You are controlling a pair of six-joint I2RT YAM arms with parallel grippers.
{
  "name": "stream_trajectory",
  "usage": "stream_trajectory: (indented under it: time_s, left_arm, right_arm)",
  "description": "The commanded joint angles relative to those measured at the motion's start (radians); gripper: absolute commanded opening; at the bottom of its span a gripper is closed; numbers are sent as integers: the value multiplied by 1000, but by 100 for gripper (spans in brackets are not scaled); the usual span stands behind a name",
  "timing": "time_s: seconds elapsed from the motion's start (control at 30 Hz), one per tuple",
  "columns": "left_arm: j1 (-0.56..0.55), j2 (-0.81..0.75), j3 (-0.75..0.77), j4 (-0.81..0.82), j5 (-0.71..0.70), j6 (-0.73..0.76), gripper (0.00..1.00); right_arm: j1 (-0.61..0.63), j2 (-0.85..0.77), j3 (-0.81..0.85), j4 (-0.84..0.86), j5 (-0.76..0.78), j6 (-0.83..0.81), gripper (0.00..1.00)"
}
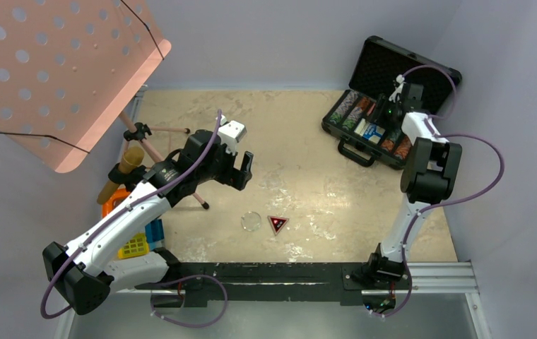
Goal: Pack up texas hold em set
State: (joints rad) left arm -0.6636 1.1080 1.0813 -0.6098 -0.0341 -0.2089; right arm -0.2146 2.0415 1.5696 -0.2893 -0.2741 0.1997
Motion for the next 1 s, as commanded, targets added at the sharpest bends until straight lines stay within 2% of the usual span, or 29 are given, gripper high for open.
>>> stream_trajectory:
  time_s: [0.0,0.1,0.3,0.47,0.6,0.7,0.9,0.97]
  left_arm:
    - [-1,-21,32,18,-5,2,98]
    - [-1,-22,33,18,-4,2,98]
    - [-1,-24,32,18,-4,3,98]
    - [-1,-28,32,18,-4,3,98]
    - [-1,-30,33,18,-3,2,98]
    - [-1,-30,32,19,1,0,98]
    - [-1,-31,33,19,4,-1,98]
    - [-1,-31,32,20,3,-1,98]
  right_arm:
    - [17,-21,-29,-88,24,36,52]
    - [24,-18,-33,-95,28,43,53]
    - [35,-57,-20,-89,90,19,64]
    - [34,-117,22,-98,187,-33,67]
    - [35,-167,-5,-89,223,-48,68]
    - [39,-190,-48,-75,205,-40,65]
    - [40,-180,-109,-56,159,-29,48]
    - [41,-156,-103,-69,151,-27,46]
